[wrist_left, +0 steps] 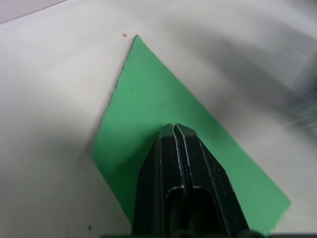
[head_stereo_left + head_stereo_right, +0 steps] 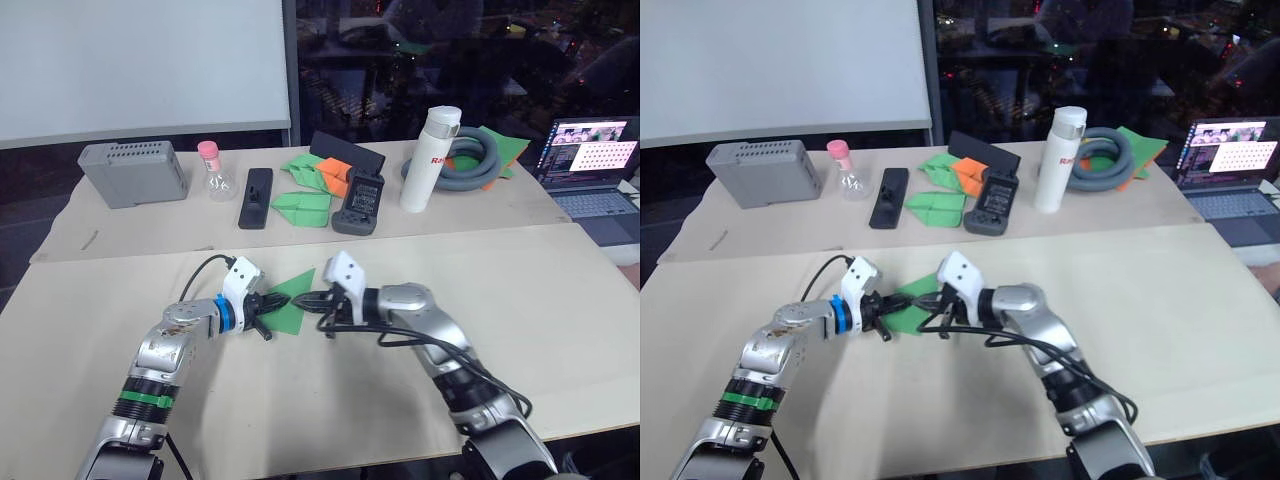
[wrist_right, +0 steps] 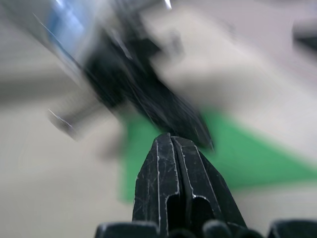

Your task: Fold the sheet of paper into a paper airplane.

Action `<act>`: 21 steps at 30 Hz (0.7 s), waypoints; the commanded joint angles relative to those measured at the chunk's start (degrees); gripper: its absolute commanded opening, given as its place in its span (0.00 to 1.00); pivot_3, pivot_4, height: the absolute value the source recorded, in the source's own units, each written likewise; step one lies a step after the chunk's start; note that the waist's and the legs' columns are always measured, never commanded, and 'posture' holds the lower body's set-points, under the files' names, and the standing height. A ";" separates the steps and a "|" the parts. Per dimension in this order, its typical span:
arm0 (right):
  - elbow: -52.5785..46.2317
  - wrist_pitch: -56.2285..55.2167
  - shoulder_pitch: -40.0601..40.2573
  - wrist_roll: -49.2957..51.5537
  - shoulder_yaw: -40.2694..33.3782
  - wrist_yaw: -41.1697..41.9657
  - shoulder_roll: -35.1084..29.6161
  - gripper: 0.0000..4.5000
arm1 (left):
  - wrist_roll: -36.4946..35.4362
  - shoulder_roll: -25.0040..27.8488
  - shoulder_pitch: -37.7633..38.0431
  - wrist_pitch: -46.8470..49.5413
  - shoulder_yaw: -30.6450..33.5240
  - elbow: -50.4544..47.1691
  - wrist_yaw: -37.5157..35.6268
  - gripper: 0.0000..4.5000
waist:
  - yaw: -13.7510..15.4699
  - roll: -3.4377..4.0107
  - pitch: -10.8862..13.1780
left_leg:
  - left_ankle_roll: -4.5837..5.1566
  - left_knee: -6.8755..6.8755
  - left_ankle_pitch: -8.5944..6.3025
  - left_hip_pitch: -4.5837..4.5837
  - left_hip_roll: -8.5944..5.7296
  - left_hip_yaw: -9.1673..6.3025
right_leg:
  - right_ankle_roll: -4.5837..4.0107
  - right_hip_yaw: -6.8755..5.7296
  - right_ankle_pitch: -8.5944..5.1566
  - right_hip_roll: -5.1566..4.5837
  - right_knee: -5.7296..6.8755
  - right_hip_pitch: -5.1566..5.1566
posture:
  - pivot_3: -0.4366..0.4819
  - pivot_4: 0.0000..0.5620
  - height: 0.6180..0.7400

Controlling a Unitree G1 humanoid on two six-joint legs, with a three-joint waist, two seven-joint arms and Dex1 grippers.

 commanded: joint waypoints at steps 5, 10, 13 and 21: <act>13.48 -11.75 -5.53 -5.24 3.26 -2.13 2.42 0.01 | 0.33 -0.30 -5.45 -2.27 1.95 5.56 0.39 0.00 | -0.14 -0.01 -0.01 | -0.01 0.01 0.00 0.09 -0.01 0.00 | 0.00 -0.04 0.00 -0.01 -0.05 0.04 | 0.48 0.27 1.00; 13.47 -11.75 -4.75 -6.14 3.98 -1.65 2.89 0.01 | -0.26 -2.65 -8.97 -2.79 1.48 8.32 -0.87 0.00 | -0.22 -0.02 -0.01 | 0.00 0.08 0.00 0.08 -0.01 0.00 | 0.00 -0.05 0.00 -0.01 0.10 0.06 | 0.48 0.27 1.00; 12.97 -10.63 -3.20 -6.64 4.09 -2.05 3.08 0.01 | 0.71 -4.53 -11.79 -4.30 0.34 11.32 -1.60 0.00 | -0.21 -0.02 -0.02 | 0.00 0.07 0.00 0.08 0.00 0.00 | 0.00 -0.05 0.00 0.00 0.13 0.06 | 0.48 0.27 1.00; 7.69 -6.17 0.62 -6.36 3.37 -2.74 3.06 0.01 | 5.21 -10.79 -21.25 -16.05 1.08 31.81 1.88 0.00 | -0.14 -0.05 -0.03 | 0.00 0.12 0.00 0.06 -0.02 0.00 | 0.01 -0.05 0.00 -0.01 0.14 0.07 | 0.48 0.27 1.00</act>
